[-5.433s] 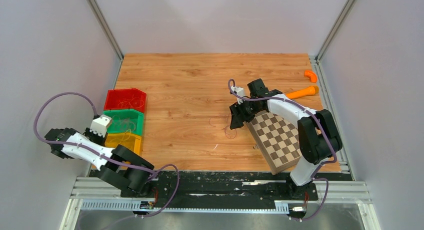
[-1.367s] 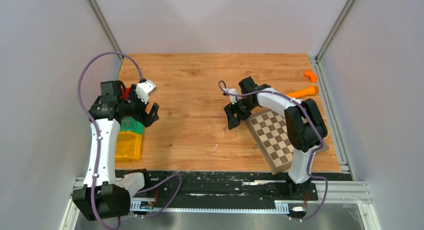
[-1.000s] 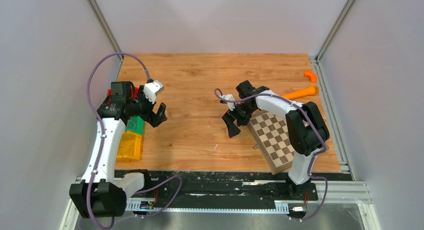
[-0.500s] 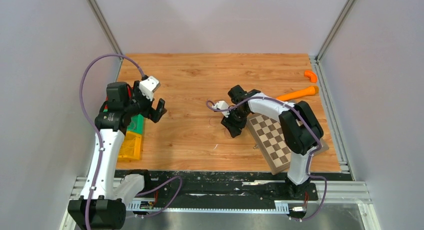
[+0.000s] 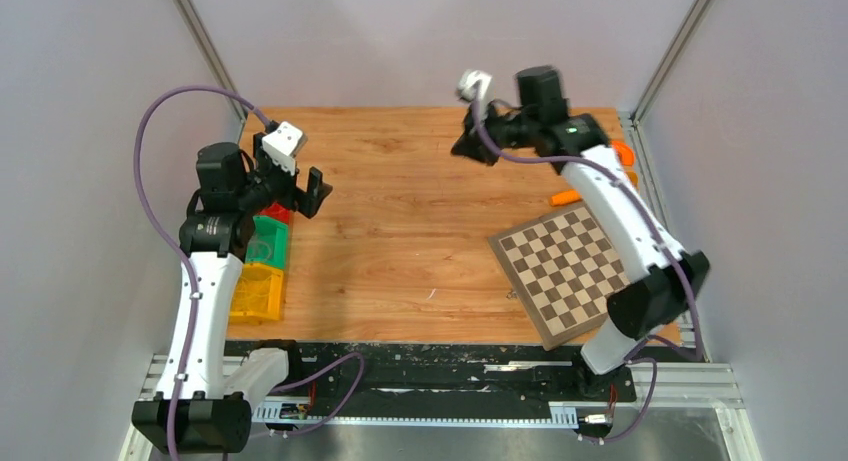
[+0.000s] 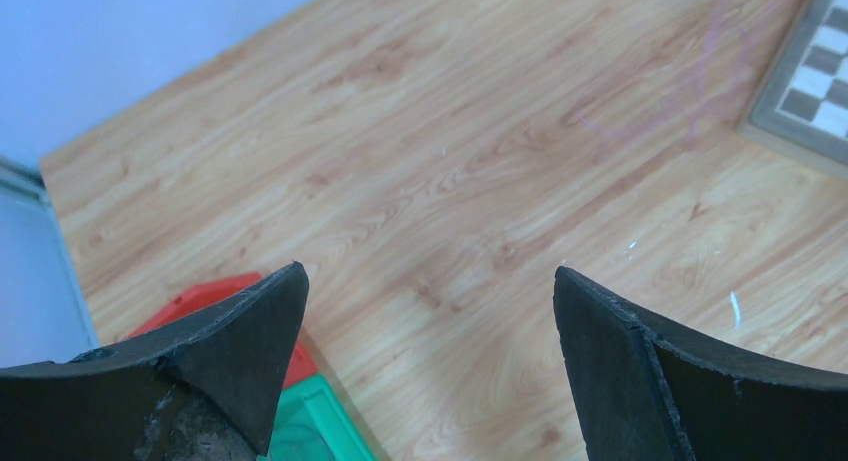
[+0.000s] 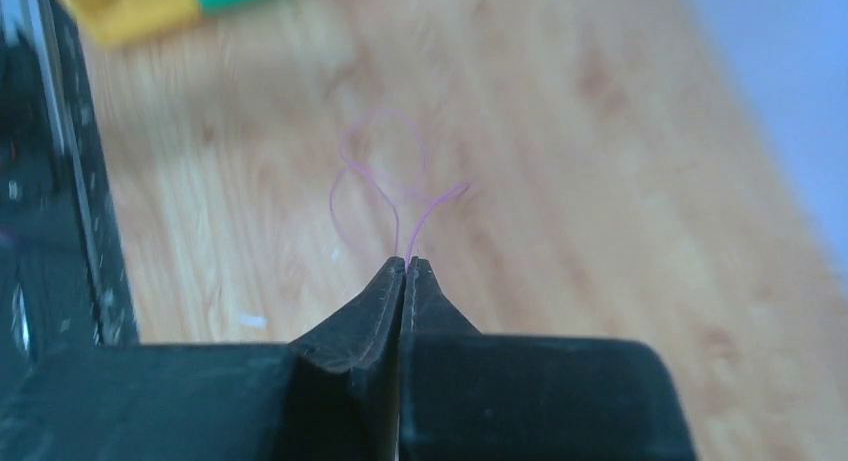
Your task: Untangle the cables
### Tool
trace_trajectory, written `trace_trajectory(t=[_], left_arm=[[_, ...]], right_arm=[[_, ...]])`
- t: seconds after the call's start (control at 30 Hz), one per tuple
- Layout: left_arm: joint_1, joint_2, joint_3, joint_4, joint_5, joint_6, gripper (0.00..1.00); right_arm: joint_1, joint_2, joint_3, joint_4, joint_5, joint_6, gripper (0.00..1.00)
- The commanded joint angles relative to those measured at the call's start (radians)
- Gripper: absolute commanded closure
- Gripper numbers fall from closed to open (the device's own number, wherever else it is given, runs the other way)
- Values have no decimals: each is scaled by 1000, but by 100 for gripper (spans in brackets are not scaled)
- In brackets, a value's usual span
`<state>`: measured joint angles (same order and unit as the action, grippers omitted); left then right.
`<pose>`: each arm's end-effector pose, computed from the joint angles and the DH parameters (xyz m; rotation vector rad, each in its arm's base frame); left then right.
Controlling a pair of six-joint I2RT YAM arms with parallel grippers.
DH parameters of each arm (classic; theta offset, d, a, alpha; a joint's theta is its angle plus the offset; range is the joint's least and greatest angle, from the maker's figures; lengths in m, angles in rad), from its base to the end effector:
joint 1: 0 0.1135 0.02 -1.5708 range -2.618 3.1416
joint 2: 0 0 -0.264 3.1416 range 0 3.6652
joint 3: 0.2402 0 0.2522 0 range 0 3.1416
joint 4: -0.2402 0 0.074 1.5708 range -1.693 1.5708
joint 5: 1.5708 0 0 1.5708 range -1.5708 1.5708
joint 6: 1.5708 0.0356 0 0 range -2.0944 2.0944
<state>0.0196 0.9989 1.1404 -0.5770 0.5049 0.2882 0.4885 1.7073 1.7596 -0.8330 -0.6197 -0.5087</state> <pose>0.2068 -0.0132 0.3851 0.5746 1.8752 -0.3041 0.3175 0.1922 0.3753 -1.3433 1.8373 0.7127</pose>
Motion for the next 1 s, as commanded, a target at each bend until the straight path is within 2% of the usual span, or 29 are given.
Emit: trace_trajectory(t=[0.0, 0.1, 0.17, 0.37, 0.53, 0.7, 0.73, 0.97], left_arm=[[-6, -22, 48, 73, 171, -43, 0], [-10, -8, 35, 79, 319, -65, 0], [-16, -3, 9, 115, 359, -78, 0], [-134, 5, -37, 221, 386, -123, 0], [-262, 0, -129, 415, 421, -213, 0], [-386, 32, -182, 545, 373, -239, 0], [-408, 37, -206, 618, 352, -266, 0], [-488, 129, -280, 837, 246, -273, 0]], right_arm=[[-92, -144, 64, 152, -225, 155, 100], [-89, -158, 12, 174, -281, 199, 100], [-82, -160, -23, 190, -298, 225, 100], [-52, -177, -67, 234, -312, 273, 100], [-28, -169, -71, 251, -328, 303, 100], [9, -175, -84, 274, -350, 339, 100], [18, -176, -86, 277, -350, 341, 100], [33, -174, -95, 291, -358, 355, 100]])
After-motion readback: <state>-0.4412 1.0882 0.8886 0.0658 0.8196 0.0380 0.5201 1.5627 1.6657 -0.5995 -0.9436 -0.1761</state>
